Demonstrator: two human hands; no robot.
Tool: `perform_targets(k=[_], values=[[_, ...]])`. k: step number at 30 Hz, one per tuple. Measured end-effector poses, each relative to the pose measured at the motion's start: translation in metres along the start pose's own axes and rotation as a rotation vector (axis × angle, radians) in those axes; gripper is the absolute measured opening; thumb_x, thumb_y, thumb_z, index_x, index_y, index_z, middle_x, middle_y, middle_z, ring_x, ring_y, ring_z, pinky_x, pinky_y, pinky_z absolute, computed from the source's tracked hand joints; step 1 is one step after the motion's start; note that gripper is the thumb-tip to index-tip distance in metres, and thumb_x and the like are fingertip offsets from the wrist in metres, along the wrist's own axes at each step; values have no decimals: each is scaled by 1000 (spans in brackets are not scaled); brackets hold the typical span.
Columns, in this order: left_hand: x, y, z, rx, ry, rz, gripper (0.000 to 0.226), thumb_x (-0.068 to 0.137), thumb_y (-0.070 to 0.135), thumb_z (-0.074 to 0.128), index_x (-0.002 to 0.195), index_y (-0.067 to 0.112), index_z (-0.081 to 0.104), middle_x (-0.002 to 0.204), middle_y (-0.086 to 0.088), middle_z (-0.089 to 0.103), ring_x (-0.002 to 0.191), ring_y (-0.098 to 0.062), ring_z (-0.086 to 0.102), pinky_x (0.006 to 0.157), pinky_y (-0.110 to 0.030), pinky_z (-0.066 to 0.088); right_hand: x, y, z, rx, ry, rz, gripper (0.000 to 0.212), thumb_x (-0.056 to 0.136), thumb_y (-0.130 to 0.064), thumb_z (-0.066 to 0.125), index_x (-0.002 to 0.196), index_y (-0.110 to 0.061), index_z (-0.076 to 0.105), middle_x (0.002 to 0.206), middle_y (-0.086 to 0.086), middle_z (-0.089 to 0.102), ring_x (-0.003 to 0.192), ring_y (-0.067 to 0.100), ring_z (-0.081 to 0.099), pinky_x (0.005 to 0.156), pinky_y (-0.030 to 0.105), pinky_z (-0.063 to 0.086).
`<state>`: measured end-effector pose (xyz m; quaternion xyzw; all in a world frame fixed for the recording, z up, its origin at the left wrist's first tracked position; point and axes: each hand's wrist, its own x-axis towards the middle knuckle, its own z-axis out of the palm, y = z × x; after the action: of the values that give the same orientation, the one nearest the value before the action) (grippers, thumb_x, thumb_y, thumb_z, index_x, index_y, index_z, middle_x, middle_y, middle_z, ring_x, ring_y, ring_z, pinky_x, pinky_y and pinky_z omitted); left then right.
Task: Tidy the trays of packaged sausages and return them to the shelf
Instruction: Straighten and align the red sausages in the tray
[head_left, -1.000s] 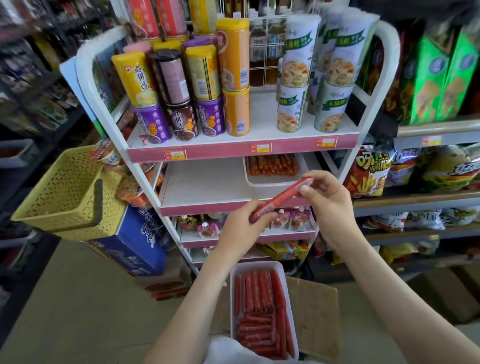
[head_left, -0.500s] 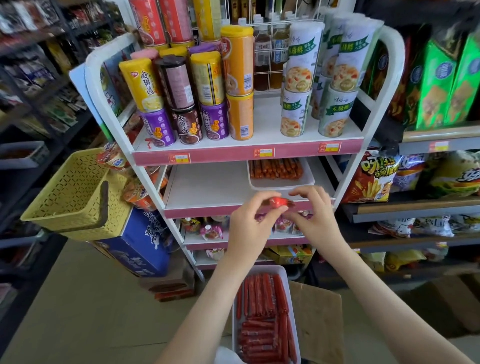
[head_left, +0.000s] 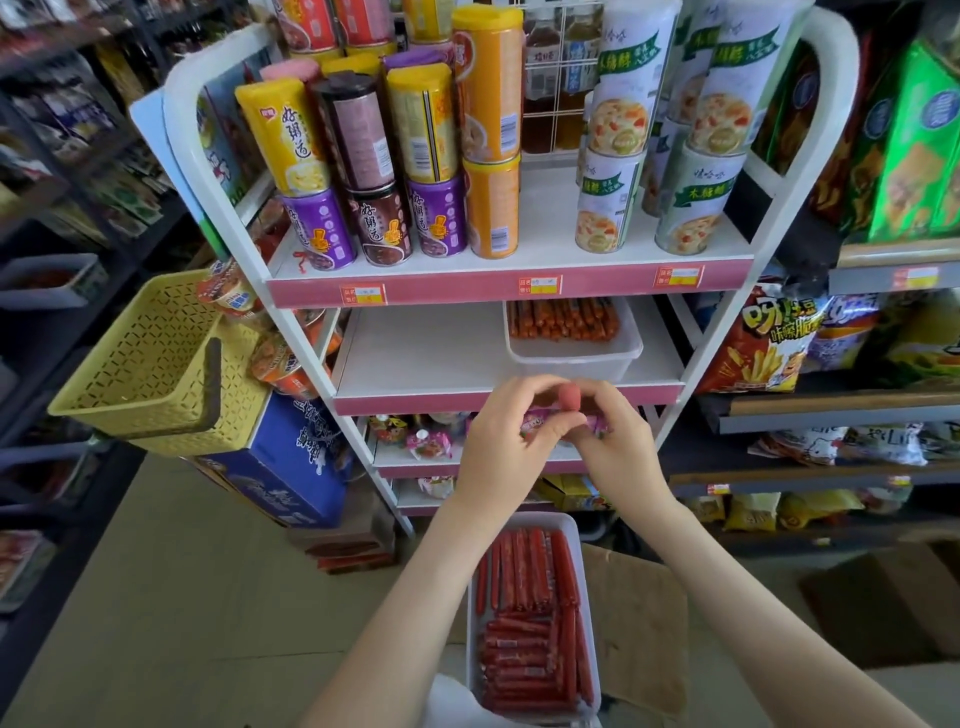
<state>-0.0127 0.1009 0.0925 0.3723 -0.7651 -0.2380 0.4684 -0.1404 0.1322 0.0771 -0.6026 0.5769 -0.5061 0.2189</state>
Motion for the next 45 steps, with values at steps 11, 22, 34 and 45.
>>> perform_targets(k=[11, 22, 34, 45], values=[[-123, -136, 6, 863, -794, -516, 35, 97, 19, 36, 129, 23, 49, 137, -1, 52, 126, -21, 45, 109, -36, 19, -84, 129, 29, -201, -274, 844, 18, 90, -7, 54, 101, -20, 60, 97, 9, 65, 75, 22, 59, 66, 32, 48], [-271, -249, 122, 817, -1168, -280, 54, 44, 20, 86, 95, 8, 75, 93, -8, 72, 92, -25, 69, 99, -43, 41, -146, 306, 137, -291, -543, 744, 55, 95, -2, 44, 147, -17, 33, 149, 12, 28, 136, 31, 29, 112, 41, 30], [-306, -319, 183, 620, -966, -320, 29, 57, 20, 87, 76, 12, 67, 73, -4, 62, 67, -23, 63, 67, -35, 54, -165, 388, 194, -737, -603, 524, 71, 100, -43, 28, 148, -18, -18, 159, 7, -16, 146, 20, -18, 108, 32, -29], [-167, -220, 74, 81, -561, -959, 4, 87, 28, 66, 89, 24, 66, 84, 14, 63, 76, 0, 58, 65, -4, 37, -113, 253, 86, 22, -662, 802, 31, 96, -9, 54, 117, -29, 64, 119, -3, 63, 107, 11, 60, 99, 33, 47]])
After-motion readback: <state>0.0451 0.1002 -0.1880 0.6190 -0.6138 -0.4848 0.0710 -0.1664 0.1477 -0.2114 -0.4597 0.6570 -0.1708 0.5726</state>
